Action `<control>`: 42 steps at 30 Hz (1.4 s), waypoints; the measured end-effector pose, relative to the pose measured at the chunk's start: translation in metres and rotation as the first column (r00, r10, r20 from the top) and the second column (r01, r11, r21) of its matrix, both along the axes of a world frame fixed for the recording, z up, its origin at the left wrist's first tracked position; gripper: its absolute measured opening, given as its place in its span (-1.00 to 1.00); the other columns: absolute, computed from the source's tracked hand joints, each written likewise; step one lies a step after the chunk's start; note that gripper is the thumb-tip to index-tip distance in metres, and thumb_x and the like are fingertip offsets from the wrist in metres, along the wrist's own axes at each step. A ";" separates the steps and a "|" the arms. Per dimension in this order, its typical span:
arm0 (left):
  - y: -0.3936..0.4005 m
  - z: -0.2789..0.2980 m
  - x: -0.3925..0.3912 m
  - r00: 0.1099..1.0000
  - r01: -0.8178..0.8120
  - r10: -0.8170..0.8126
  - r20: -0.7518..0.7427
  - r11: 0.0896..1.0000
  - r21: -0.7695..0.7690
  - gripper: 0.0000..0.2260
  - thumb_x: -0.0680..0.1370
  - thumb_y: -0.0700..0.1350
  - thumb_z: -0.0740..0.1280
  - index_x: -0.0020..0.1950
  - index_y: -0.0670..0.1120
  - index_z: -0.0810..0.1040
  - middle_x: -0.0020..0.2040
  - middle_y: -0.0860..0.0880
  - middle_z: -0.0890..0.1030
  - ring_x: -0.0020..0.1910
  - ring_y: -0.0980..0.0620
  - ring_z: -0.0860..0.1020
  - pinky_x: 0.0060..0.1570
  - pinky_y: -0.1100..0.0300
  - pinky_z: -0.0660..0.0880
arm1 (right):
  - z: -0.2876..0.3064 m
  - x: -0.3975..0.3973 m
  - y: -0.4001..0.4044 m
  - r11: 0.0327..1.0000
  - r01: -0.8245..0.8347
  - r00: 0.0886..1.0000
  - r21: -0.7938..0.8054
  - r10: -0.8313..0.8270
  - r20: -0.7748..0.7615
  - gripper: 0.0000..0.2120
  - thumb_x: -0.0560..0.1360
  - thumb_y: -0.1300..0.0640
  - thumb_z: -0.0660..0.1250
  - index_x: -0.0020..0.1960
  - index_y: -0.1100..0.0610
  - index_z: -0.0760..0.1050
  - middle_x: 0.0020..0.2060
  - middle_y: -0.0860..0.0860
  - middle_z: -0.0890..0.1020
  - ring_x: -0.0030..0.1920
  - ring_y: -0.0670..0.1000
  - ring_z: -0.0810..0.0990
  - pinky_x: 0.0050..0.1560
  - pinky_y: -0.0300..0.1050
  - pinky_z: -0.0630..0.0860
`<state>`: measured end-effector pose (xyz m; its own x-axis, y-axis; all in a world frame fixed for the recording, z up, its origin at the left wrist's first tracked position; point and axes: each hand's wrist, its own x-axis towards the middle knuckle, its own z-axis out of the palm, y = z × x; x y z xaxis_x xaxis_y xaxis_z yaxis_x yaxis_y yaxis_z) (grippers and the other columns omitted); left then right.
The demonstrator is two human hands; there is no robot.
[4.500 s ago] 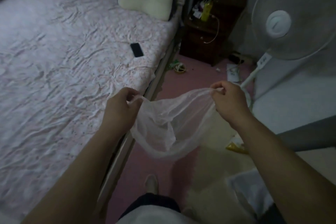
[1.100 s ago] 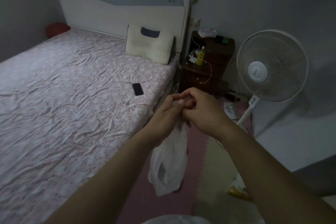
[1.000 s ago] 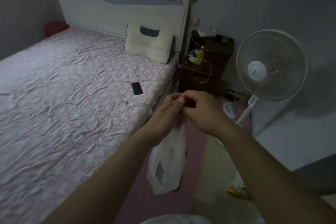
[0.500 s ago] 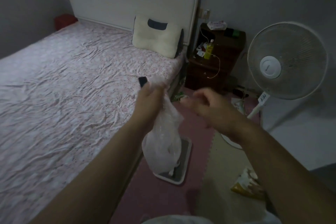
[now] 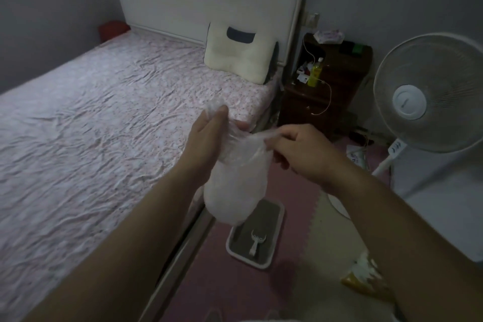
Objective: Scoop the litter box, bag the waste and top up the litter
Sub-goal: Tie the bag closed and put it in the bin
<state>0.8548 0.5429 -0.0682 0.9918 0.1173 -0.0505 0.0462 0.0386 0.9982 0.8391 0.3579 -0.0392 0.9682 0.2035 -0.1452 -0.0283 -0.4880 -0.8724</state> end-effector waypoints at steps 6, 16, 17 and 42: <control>-0.006 0.024 -0.002 0.961 0.218 -0.219 0.172 0.976 0.025 -0.62 0.70 0.00 0.17 -0.16 0.02 0.73 -0.08 -0.16 0.73 -0.05 -0.12 0.70 0.04 -0.07 0.60 | 0.012 0.016 0.010 0.985 -0.043 0.986 -0.166 0.068 0.152 -0.64 0.56 -0.15 0.30 -0.03 0.16 0.61 -0.15 0.10 0.68 -0.14 0.11 0.67 -0.09 0.20 0.64; -0.005 0.050 0.011 0.758 0.572 -0.579 0.301 0.811 0.122 -0.74 0.54 -0.25 0.43 0.16 -0.33 0.49 -0.05 -0.17 0.63 -0.02 -0.10 0.65 0.00 0.04 0.57 | 0.055 0.022 0.017 0.995 -0.045 0.958 -0.092 0.069 0.278 -0.81 0.53 0.04 0.43 0.13 -0.02 0.52 -0.10 -0.06 0.63 -0.16 -0.10 0.66 -0.16 -0.14 0.67; -0.002 0.051 0.012 0.766 0.562 -0.574 0.290 0.817 0.132 -0.71 0.52 -0.27 0.45 0.18 -0.31 0.48 -0.04 -0.16 0.62 -0.02 -0.10 0.65 0.00 0.02 0.57 | 0.056 0.023 0.012 0.999 -0.039 0.964 -0.018 0.042 0.263 -0.78 0.52 0.05 0.44 0.15 -0.02 0.52 -0.07 -0.05 0.64 -0.13 -0.10 0.68 -0.19 -0.19 0.64; 0.051 0.032 -0.006 0.813 0.577 -0.577 0.077 0.816 0.021 0.04 0.17 0.30 0.62 0.54 0.02 0.27 0.42 -0.02 0.52 0.44 -0.11 0.45 0.37 -0.02 0.45 | 0.009 0.006 0.077 0.833 0.164 0.985 0.528 -0.115 -0.126 -0.84 0.55 0.12 0.38 0.07 0.10 0.70 -0.05 0.00 0.74 0.04 -0.02 0.70 0.08 -0.06 0.61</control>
<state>0.8490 0.5936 -0.0366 0.8780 -0.4778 0.0288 -0.0151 0.0325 0.9994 0.8448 0.4350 -0.0298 0.9812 0.1369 -0.1361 -0.1464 0.0686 -0.9868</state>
